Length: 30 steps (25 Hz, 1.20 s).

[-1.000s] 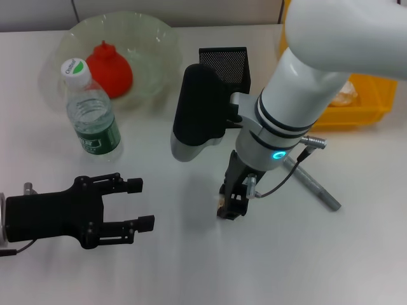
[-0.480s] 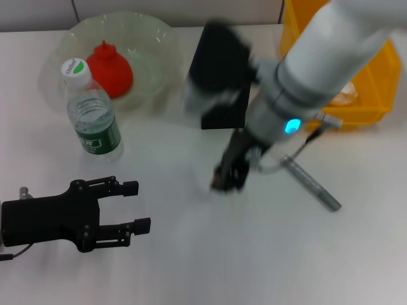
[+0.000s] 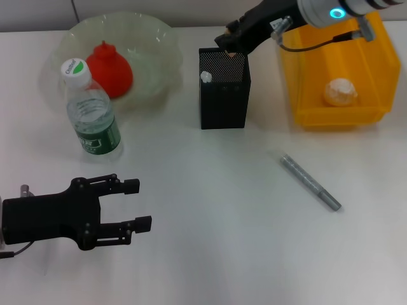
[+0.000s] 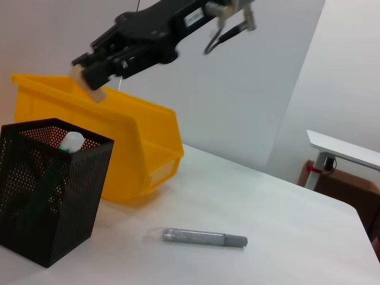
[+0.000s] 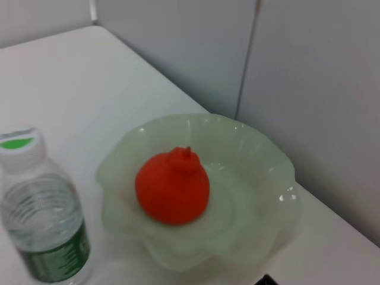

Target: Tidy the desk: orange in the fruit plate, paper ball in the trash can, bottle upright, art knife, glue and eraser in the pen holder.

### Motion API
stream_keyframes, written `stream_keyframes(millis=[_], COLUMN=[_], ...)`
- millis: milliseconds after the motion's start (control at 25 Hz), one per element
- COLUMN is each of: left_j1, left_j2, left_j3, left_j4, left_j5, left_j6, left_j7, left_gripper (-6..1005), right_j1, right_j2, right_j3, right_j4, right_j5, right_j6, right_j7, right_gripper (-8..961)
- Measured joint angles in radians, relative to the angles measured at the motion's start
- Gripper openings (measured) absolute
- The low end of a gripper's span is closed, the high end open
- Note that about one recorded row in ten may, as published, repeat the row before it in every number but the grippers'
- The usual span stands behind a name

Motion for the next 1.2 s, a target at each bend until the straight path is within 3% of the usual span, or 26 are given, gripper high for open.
stream_keyframes(millis=[200, 320, 480, 640, 760, 1200], left_j1=[-0.001, -0.001, -0.001, -0.002, -0.005, -0.033], left_j2=[-0.001, -0.001, -0.001, 0.000, 0.000, -0.001], left_j3=[0.000, 0.000, 0.000, 0.000, 0.000, 0.000], left_j4=[0.000, -0.001, 0.001, 0.002, 0.006, 0.003], left_j5=[0.000, 0.000, 0.000, 0.000, 0.000, 0.004], left_j6=[0.000, 0.000, 0.000, 0.000, 0.000, 0.001], left_j7=[-0.003, -0.002, -0.003, -0.004, -0.007, -0.015], left_gripper=[785, 784, 784, 785, 785, 784], right_j1=[0.006, -0.003, -0.004, 0.016, 0.011, 0.004], right_j2=[0.001, -0.001, -0.005, -0.006, -0.002, 0.003], right_j3=[0.001, 0.015, 0.078, 0.112, 0.103, 0.027], right_j4=[0.048, 0.032, -0.034, -0.100, -0.095, 0.200], right_j5=[0.069, 0.086, 0.037, -0.160, -0.247, -0.242], right_j6=[0.040, 0.006, -0.189, -0.437, -0.514, -0.331], right_j7=[-0.056, -0.063, -0.025, 0.074, 0.100, 0.104], right_gripper=[276, 412, 576, 725, 728, 725])
